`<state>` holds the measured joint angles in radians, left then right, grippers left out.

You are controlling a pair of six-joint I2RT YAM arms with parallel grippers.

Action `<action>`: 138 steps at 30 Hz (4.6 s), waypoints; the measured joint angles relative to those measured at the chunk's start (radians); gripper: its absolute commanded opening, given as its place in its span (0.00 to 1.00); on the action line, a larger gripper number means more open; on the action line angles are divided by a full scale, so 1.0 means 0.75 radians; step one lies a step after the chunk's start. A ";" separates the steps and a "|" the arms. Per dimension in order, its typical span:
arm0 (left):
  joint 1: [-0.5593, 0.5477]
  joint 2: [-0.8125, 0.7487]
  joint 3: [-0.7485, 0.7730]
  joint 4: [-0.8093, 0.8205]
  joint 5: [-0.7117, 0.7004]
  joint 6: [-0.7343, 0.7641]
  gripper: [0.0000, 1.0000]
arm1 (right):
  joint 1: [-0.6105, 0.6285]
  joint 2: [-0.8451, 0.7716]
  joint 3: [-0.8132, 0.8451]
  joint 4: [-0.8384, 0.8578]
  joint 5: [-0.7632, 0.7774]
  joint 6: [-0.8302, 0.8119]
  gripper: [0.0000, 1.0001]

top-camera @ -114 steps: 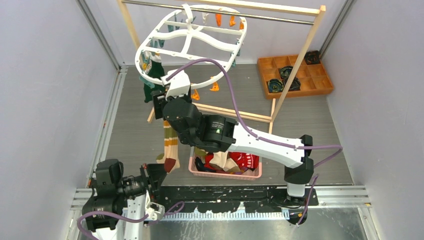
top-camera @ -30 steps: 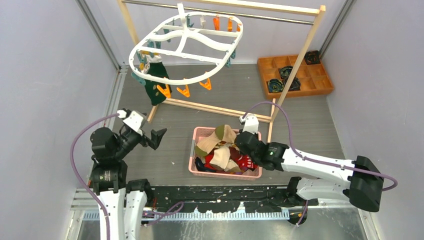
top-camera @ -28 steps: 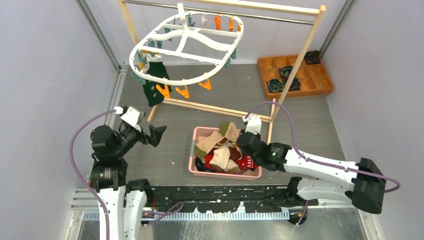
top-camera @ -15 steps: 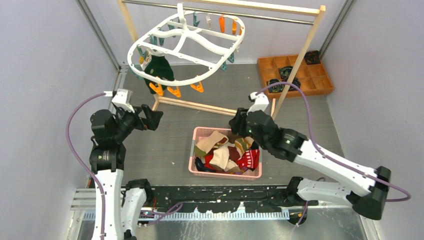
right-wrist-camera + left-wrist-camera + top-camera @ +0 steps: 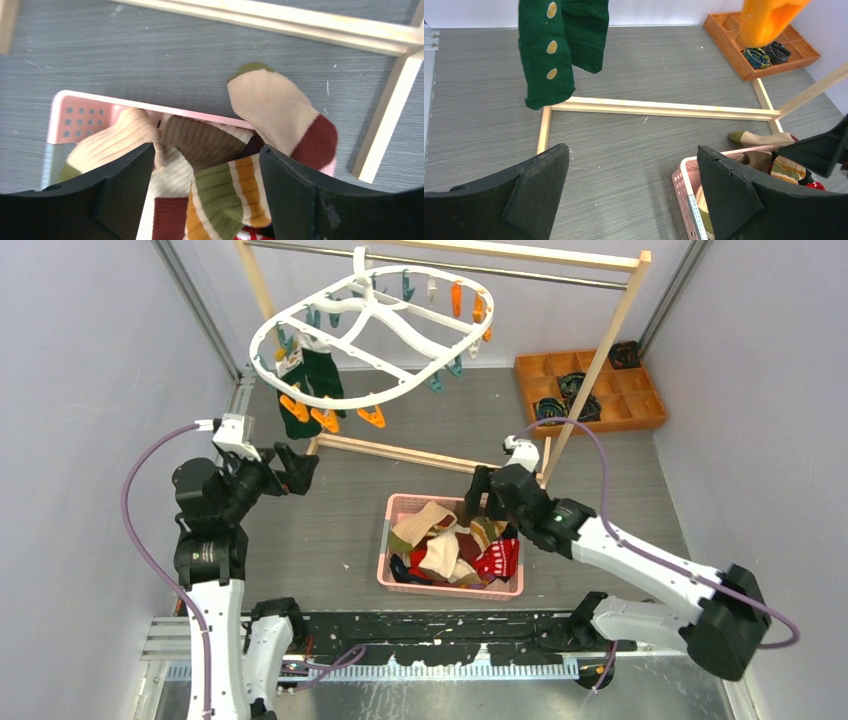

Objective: Remove the socks clipped to the hanger
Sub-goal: Place the sock in the bin, then remove the sock from the hanger.

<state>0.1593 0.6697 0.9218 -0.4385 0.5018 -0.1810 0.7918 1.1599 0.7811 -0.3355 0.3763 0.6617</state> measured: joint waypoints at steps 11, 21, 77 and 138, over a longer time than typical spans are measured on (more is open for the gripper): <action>0.000 -0.007 -0.011 0.002 0.026 -0.008 1.00 | -0.009 -0.053 0.204 -0.105 0.126 -0.068 0.90; 0.000 -0.023 -0.011 0.001 0.026 -0.034 1.00 | -0.014 0.133 0.154 -0.219 0.207 -0.069 0.67; 0.007 0.015 0.033 -0.001 -0.001 -0.098 0.98 | 0.075 -0.176 0.420 -0.449 -0.330 0.033 0.55; 0.349 0.601 0.187 -0.025 0.441 0.004 0.82 | -0.027 2.056 2.004 1.483 -0.681 -0.003 0.99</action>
<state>0.4213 1.1202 1.0618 -0.4576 0.8330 -0.1780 0.7712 2.7018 2.2837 0.7769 -0.1341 0.6594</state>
